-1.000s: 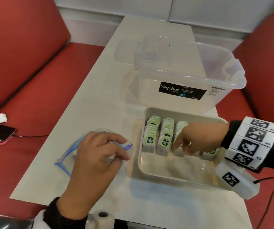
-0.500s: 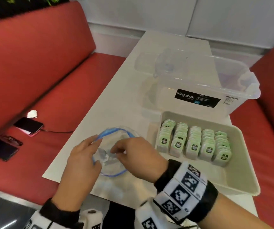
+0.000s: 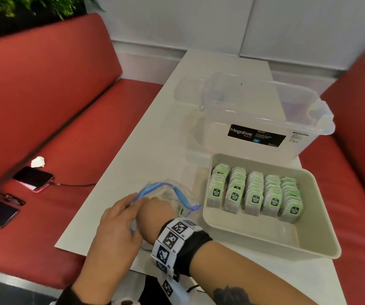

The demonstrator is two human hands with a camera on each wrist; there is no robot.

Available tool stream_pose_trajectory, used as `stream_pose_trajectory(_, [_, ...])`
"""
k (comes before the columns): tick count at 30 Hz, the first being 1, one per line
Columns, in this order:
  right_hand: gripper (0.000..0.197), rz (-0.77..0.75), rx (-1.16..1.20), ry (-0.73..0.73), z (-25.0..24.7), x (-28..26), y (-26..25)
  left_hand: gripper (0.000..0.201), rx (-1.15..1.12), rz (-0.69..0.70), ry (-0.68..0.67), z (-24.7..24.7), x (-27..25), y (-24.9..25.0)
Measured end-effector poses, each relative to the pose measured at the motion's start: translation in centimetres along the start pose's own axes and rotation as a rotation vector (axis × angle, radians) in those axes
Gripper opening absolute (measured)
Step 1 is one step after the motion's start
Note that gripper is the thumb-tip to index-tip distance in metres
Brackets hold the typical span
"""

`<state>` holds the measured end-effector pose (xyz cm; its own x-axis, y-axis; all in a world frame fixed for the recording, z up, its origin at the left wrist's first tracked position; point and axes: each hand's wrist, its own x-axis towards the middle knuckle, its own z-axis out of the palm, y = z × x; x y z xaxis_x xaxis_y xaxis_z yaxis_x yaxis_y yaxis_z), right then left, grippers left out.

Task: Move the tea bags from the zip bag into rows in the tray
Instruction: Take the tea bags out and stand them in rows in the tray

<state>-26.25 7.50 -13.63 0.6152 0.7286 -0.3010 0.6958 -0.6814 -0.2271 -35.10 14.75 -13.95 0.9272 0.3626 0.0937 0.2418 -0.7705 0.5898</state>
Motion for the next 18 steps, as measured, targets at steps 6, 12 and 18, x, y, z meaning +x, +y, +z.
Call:
stream_pose_trajectory(6, [0.021, -0.044, -0.114, 0.039, 0.6, -0.1, 0.5, 0.069, -0.020, 0.032, -0.023, 0.2, 0.2, 0.6])
stream_pose_trajectory(12, [0.018, -0.043, -0.085, 0.065, 0.7, -0.2, 0.7, 0.068, -0.012, 0.023, -0.031, 0.2, 0.4, 0.7])
stream_pose_trajectory(18, [0.025, -0.063, 0.077, 0.186, 0.8, -0.6, 1.9, 0.068, 0.080, -0.013, -0.044, 0.1, 1.3, 0.1])
